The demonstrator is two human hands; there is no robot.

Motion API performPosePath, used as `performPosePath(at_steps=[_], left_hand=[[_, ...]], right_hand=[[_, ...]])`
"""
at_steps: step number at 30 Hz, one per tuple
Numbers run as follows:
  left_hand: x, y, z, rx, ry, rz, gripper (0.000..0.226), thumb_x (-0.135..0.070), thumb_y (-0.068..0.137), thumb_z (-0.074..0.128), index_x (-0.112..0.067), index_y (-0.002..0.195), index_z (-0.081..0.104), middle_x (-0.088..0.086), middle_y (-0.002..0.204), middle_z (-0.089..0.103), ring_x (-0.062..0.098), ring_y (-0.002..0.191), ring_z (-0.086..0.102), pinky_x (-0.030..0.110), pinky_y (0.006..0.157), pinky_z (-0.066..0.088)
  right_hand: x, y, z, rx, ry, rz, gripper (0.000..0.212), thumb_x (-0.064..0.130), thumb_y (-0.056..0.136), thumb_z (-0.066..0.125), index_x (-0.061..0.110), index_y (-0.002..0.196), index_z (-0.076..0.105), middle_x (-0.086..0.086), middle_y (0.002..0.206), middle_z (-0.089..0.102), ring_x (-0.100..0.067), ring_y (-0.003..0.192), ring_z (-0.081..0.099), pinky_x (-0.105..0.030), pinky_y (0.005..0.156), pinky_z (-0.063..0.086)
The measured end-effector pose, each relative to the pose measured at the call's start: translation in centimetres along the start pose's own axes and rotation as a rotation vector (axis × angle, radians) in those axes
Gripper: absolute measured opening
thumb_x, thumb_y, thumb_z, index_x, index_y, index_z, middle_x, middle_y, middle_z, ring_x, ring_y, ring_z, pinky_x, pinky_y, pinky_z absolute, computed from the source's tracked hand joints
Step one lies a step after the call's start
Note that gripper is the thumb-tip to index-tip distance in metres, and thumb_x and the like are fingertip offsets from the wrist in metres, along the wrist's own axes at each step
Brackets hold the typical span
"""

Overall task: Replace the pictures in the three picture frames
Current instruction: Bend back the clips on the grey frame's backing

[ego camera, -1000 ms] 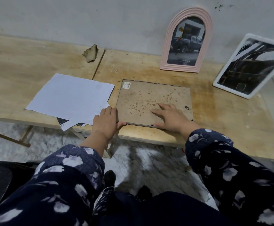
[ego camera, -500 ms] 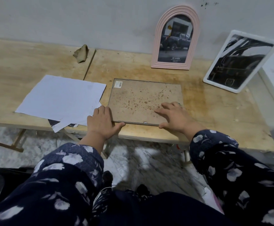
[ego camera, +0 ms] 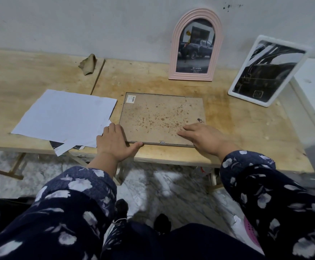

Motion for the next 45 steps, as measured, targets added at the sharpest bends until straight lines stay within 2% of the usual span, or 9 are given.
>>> performPosePath(at_steps=[8, 15, 21, 25, 31, 33, 37, 42, 45], left_hand=[[-0.4, 0.1, -0.2, 0.002, 0.032, -0.025, 0.106, -0.094, 0.063, 0.032, -0.008, 0.123, 0.042, 0.008, 0.122, 0.045, 0.026, 0.114, 0.046, 0.041, 0.085, 0.047], [-1.0, 0.6, -0.8, 0.017, 0.114, 0.001, 0.108, -0.095, 0.063, 0.027, -0.007, 0.123, 0.042, 0.009, 0.118, 0.05, 0.026, 0.107, 0.053, 0.039, 0.08, 0.046], [-1.9, 1.2, -1.6, 0.065, 0.25, 0.059, 0.1, -0.094, 0.066, 0.024, -0.009, 0.116, 0.043, 0.008, 0.106, 0.054, 0.024, 0.086, 0.06, 0.033, 0.068, 0.042], [-3.1, 1.1, -1.8, 0.02, 0.348, 0.182, 0.081, -0.078, 0.084, 0.027, -0.007, 0.117, 0.047, 0.008, 0.108, 0.056, 0.021, 0.087, 0.06, 0.028, 0.058, 0.039], [-3.1, 1.5, -1.2, 0.025, 0.323, 0.171, 0.072, -0.071, 0.088, 0.035, -0.005, 0.118, 0.045, 0.008, 0.109, 0.056, 0.019, 0.088, 0.06, 0.026, 0.058, 0.042], [-2.9, 1.5, -1.0, 0.024, 0.296, 0.146, 0.073, -0.072, 0.087, 0.036, -0.006, 0.117, 0.045, 0.008, 0.108, 0.055, 0.019, 0.088, 0.061, 0.027, 0.058, 0.044], [-2.5, 1.5, -1.1, 0.013, 0.221, 0.085, 0.076, -0.074, 0.084, 0.041, -0.006, 0.118, 0.042, 0.007, 0.111, 0.054, 0.021, 0.094, 0.061, 0.028, 0.06, 0.042], [-1.9, 1.3, -0.6, 0.007, 0.101, 0.019, 0.08, -0.075, 0.081, 0.045, -0.005, 0.12, 0.041, 0.008, 0.114, 0.052, 0.023, 0.099, 0.06, 0.031, 0.064, 0.046], [-1.6, 1.3, -0.5, 0.0, 0.063, -0.015, 0.076, -0.072, 0.083, 0.045, -0.006, 0.121, 0.04, 0.007, 0.115, 0.051, 0.023, 0.101, 0.058, 0.032, 0.065, 0.043]], right_hand=[[-0.6, -1.3, 0.8, 0.069, -0.057, 0.057, 0.061, 0.004, 0.099, 0.033, 0.021, 0.152, 0.01, -0.001, 0.16, 0.011, -0.024, 0.146, 0.015, -0.038, 0.115, 0.028], [-0.6, -1.7, 0.2, -0.022, -0.063, 0.077, 0.059, 0.003, 0.097, 0.036, 0.016, 0.151, 0.018, -0.006, 0.159, 0.018, -0.028, 0.144, 0.022, -0.038, 0.115, 0.027], [-0.7, -1.6, 0.5, -0.071, -0.073, 0.049, 0.057, 0.003, 0.091, 0.052, 0.011, 0.145, 0.036, -0.013, 0.15, 0.038, -0.035, 0.135, 0.04, -0.044, 0.105, 0.041], [-0.5, -1.5, 0.9, -0.011, -0.076, 0.047, 0.058, 0.011, 0.093, 0.048, 0.018, 0.147, 0.03, -0.011, 0.152, 0.034, -0.033, 0.136, 0.036, -0.042, 0.102, 0.044], [2.5, 0.8, -1.1, -0.149, -0.01, 0.013, 0.05, 0.029, 0.079, 0.041, 0.021, 0.127, 0.053, -0.006, 0.135, 0.053, -0.026, 0.123, 0.047, -0.042, 0.103, 0.035], [4.9, 2.4, -1.6, -0.186, 0.018, -0.04, 0.049, 0.037, 0.086, 0.035, 0.021, 0.129, 0.051, -0.006, 0.138, 0.05, -0.026, 0.127, 0.044, -0.042, 0.104, 0.034], [7.9, 6.3, -0.6, -0.081, -0.009, -0.044, 0.059, 0.05, 0.096, 0.037, 0.024, 0.148, 0.025, -0.004, 0.155, 0.025, -0.027, 0.143, 0.019, -0.048, 0.114, 0.02], [8.3, 7.5, 0.2, 0.011, -0.091, -0.077, 0.058, 0.042, 0.099, 0.036, 0.019, 0.15, 0.018, -0.009, 0.156, 0.02, -0.03, 0.144, 0.016, -0.049, 0.112, 0.027], [9.2, 8.0, 0.0, 0.066, -0.094, -0.051, 0.066, 0.011, 0.095, 0.049, 0.014, 0.151, 0.014, -0.014, 0.155, 0.019, -0.035, 0.143, 0.016, -0.05, 0.109, 0.033]])
Point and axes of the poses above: each hand's wrist, its own y-axis towards the middle knuckle, its own z-axis out of the palm, x = y × z, the point moved 7 cm from there along y, towards the middle knuckle
